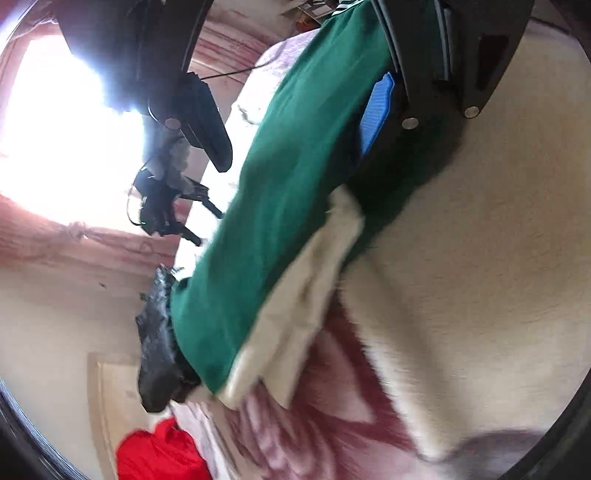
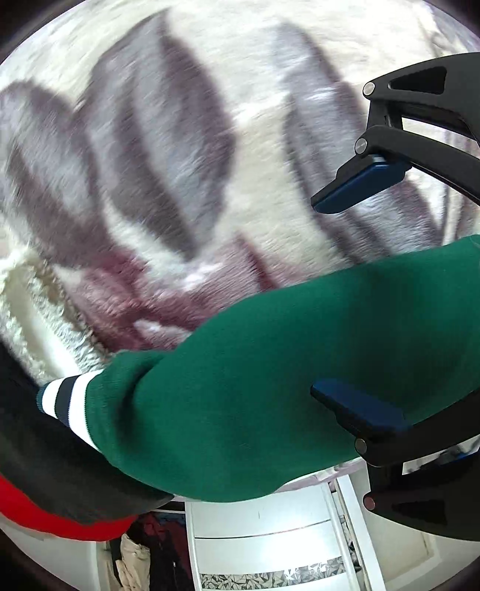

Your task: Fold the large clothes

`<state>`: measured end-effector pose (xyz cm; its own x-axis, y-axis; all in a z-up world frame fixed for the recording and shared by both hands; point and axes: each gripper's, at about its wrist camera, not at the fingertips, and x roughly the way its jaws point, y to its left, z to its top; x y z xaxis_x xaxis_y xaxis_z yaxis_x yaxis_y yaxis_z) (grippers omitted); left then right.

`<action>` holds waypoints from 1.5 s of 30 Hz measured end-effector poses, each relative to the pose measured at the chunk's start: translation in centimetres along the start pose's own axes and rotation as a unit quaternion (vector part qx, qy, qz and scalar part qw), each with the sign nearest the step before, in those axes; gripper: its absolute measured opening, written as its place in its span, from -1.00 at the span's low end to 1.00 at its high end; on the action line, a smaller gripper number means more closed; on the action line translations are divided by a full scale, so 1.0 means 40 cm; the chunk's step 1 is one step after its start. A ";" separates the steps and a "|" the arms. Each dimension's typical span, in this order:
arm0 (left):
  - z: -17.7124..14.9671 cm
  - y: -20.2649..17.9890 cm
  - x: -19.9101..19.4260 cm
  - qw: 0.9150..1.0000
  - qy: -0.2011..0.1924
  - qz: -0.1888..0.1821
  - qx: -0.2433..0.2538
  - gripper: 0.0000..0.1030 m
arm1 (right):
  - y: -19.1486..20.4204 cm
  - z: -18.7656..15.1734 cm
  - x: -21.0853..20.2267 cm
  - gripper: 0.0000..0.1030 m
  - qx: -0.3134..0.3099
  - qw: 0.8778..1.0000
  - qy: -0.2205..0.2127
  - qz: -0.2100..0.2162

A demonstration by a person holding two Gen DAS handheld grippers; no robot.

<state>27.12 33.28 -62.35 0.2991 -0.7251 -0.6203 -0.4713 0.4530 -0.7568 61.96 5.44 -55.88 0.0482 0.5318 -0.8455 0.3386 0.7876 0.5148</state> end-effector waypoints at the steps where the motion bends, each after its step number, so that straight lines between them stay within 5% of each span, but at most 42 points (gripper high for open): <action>1: 0.006 -0.012 -0.005 1.000 -0.009 -0.001 0.007 0.26 | 0.006 0.007 -0.002 0.80 -0.003 1.000 -0.001 -0.002; 6: 0.121 -0.107 0.023 0.994 -0.031 0.015 0.107 0.35 | 0.038 -0.011 0.011 0.80 0.001 1.000 -0.001 0.004; 9: 0.159 -0.128 0.145 0.980 0.018 0.106 0.167 0.41 | 0.026 -0.053 0.019 0.80 0.021 1.000 -0.001 0.009; 10: 0.149 -0.127 0.179 0.976 0.028 0.116 0.180 0.23 | 0.018 -0.067 0.021 0.80 0.029 1.000 0.002 0.010; 11: 0.132 -0.125 0.191 0.973 0.020 0.126 0.193 -0.54 | 0.013 -0.073 0.019 0.80 0.036 0.999 0.003 0.011; 12: 0.110 -0.122 0.189 0.968 -0.001 0.146 0.203 -0.59 | 0.007 -0.084 0.022 0.80 0.042 0.999 0.003 0.013; 14: 0.081 -0.117 0.153 0.971 -0.038 0.129 0.199 -0.81 | -0.001 -0.099 0.022 0.80 0.047 0.999 0.005 0.012; 17: 0.033 -0.107 0.085 0.974 -0.086 0.120 0.173 -0.85 | 0.001 -0.105 0.005 0.80 0.036 0.999 -0.002 0.006; 21: 0.024 -0.015 0.098 0.989 -0.081 0.086 0.090 -0.84 | 0.037 -0.068 -0.018 0.80 0.007 1.000 -0.005 0.002; 27: 0.026 -0.005 0.026 0.997 -0.079 -0.022 0.004 -0.45 | 0.113 -0.022 0.002 0.80 -0.042 0.999 0.004 0.003; 29: 0.015 -0.026 -0.038 0.992 -0.105 -0.064 0.007 0.49 | 0.118 -0.016 0.000 0.80 -0.052 0.999 0.005 0.011; 31: 0.019 -0.057 -0.081 0.982 -0.158 -0.102 0.013 0.76 | 0.108 -0.012 -0.003 0.80 -0.061 0.998 0.006 0.022; 33: 0.038 -0.074 -0.108 0.974 -0.202 -0.100 0.025 0.81 | 0.072 -0.005 -0.018 0.80 -0.063 0.998 0.007 0.026; 37: 0.173 -0.124 -0.039 0.978 -0.190 -0.031 0.083 0.81 | -0.006 0.014 -0.031 0.80 -0.053 0.998 0.013 0.036; 45: 0.444 -0.130 0.246 0.989 -0.038 0.035 0.137 0.81 | -0.072 0.099 0.020 0.81 -0.065 0.995 0.036 0.069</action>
<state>47.25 32.99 -68.19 0.3400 -0.6512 -0.6785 -0.2541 0.6310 -0.7330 64.76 2.34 -58.61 0.0168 0.6553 -0.7552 0.2079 0.7365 0.6437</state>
